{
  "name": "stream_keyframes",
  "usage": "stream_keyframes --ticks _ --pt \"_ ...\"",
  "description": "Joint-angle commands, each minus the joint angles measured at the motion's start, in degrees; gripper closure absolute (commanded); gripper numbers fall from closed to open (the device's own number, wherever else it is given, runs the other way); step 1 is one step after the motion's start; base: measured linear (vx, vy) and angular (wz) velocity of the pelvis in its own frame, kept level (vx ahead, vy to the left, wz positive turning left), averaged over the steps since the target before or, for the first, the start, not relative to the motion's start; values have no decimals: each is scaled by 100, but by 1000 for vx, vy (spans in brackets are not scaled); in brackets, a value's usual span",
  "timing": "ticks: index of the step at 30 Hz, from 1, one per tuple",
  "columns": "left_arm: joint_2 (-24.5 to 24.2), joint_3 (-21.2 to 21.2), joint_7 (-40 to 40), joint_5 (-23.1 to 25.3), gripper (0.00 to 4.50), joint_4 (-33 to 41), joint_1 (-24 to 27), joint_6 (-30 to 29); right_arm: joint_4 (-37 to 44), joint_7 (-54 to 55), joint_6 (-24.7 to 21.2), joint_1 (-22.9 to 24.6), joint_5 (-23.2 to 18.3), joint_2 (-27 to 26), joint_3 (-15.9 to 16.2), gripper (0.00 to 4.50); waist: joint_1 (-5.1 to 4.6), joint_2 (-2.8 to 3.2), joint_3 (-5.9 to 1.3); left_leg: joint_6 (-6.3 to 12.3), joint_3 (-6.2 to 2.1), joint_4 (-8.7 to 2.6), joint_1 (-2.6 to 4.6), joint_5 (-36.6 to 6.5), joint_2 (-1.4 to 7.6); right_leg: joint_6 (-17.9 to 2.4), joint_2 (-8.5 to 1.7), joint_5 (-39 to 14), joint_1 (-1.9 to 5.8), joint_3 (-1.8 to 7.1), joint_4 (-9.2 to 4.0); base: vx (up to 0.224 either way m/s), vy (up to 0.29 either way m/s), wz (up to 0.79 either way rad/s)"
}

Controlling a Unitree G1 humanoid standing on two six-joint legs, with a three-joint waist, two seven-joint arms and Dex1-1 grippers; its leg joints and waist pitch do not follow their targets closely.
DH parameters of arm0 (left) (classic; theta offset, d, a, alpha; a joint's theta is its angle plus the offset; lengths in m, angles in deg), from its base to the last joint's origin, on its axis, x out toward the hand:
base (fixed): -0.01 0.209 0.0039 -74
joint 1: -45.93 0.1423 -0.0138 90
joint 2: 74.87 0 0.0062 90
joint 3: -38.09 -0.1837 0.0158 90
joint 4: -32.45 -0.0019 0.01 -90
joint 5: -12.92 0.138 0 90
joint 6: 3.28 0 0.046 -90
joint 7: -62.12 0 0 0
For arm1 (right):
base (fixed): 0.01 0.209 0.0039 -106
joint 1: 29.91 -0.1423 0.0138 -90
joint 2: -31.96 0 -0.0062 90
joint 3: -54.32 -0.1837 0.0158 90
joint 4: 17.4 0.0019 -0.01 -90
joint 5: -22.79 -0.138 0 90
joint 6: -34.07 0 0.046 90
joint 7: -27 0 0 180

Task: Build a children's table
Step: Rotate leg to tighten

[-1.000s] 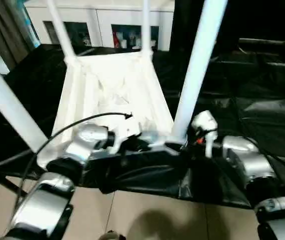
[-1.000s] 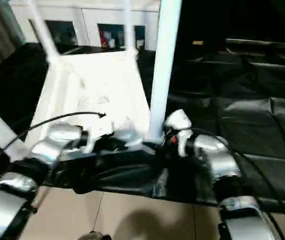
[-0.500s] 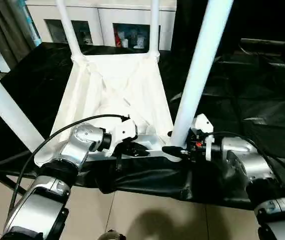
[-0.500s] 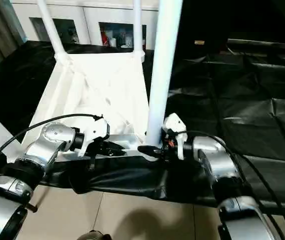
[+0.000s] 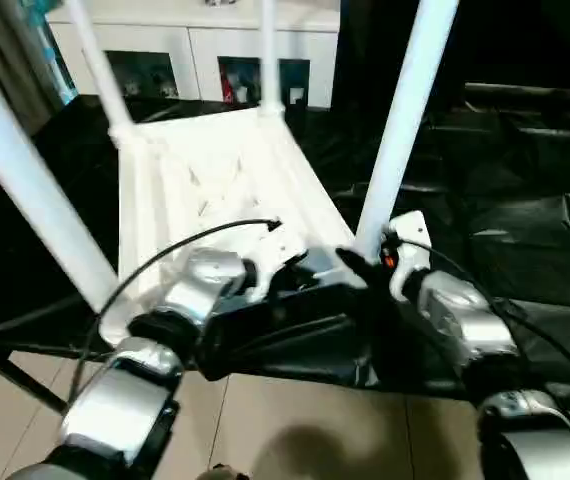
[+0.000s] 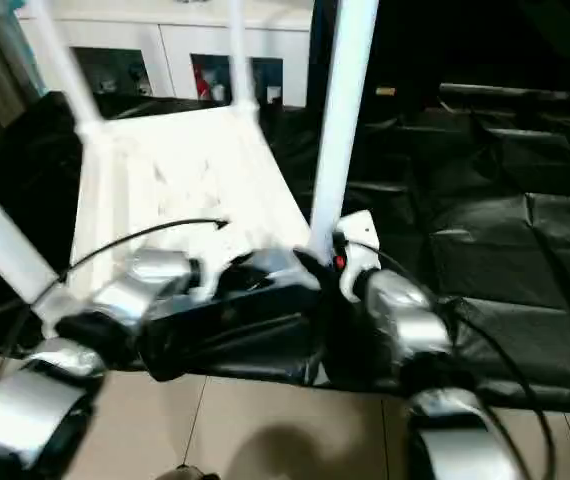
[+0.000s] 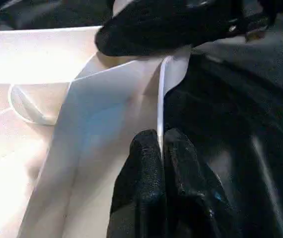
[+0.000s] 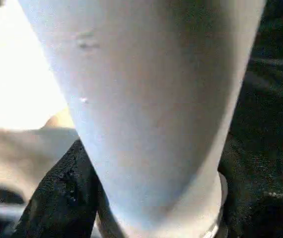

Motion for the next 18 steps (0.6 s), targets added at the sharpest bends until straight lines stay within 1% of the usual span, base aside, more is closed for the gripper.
stream_keyframes --ticks 1,2,3,4,6,8,9,10,12,13,14,15,16,17,18 --pt "219 178 637 -26 450 -60 -145 -50 -261 -69 -226 124 25 -484 309 176 -7 -79 -308 -44 -241 -516 144 -1461 398 -1191 -480 -1236 132 289 -507 0 0 0" --pt "279 150 680 17 450 -109 -167 2 -293 -89 -127 61 111 -654 423 176 -1 -79 -318 25 -232 -503 142 -1385 395 -1203 -481 -1069 135 289 -495 0 0 0" --pt "289 135 678 33 450 -120 -171 27 -266 -173 -31 55 143 -710 485 176 -8 -86 -323 86 -226 -493 127 -1299 389 -1222 -479 -913 150 287 -482 0 0 0" --pt "292 118 611 37 450 -102 -155 65 -236 -288 64 57 124 -738 512 141 -1 -95 -322 119 -225 -490 126 -1277 391 -1231 -484 -878 154 285 -481 0 0 0" --pt "285 105 490 23 450 -82 -131 122 -203 -451 150 52 46 -758 488 107 7 -88 -318 197 -220 -484 128 -1265 393 -1256 -483 -886 151 286 -484 0 0 0" --pt "263 93 392 3 450 -71 -114 169 -156 -626 151 59 -20 -739 460 100 7 -99 -315 216 -221 -485 115 -1301 393 -1243 -488 -989 161 284 -491 0 0 0" --pt "192 65 133 -44 450 -22 -61 276 -41 -988 127 87 -109 -642 473 85 15 -97 -314 246 -225 -487 109 -1317 391 -1222 -489 -1053 167 282 -501 0 0 0" --pt "173 57 54 -57 450 -7 -46 299 -9 -1099 123 95 -128 -602 492 69 15 -94 -318 246 -226 -489 106 -1288 399 -1221 -491 -1032 167 284 -492 0 0 0" --pt "137 47 -80 -78 450 29 -17 324 59 -1307 118 120 -146 -528 545 62 18 -97 -323 280 -216 -480 106 -1218 399 -1262 -477 -883 166 279 -472 0 0 0" --pt "87 40 -293 -108 450 87 27 376 156 -1595 100 160 -154 -411 629 54 23 -100 -319 304 -215 -481 102 -1191 399 -1270 -478 -868 170 277 -476 0 0 0" --pt "-46 11 -702 -150 450 199 121 460 390 -2229 65 262 -211 -146 788 54 30 -103 -326 336 -209 -470 97 -1130 405 -1287 -481 -786 174 277 -462 0 0 0" --pt "-152 -20 -970 -165 450 259 183 541 562 -2658 9 332 -273 51 879 54 70 -113 -328 434 -205 -451 80 -1054 401 -1288 -464 -686 214 255 -454 0 0 0" --pt "-241 -44 -1170 -180 450 296 226 588 679 -2935 -27 377 -314 200 934 54 75 -113 -334 490 -204 -441 64 -981 407 -1295 -467 -571 217 257 -434 0 0 0" --pt "-321 -57 -1354 -201 450 330 263 634 773 -3170 -89 408 -357 330 969 54 84 -102 -337 576 -203 -438 66 -892 420 -1309 -462 -422 201 254 -417 0 0 0" --pt "-390 -67 -1523 -225 450 362 295 655 851 -3379 -145 434 -396 455 991 54 85 -112 -355 619 -204 -425 64 -780 420 -1374 -458 -263 205 247 -378 0 0 0"
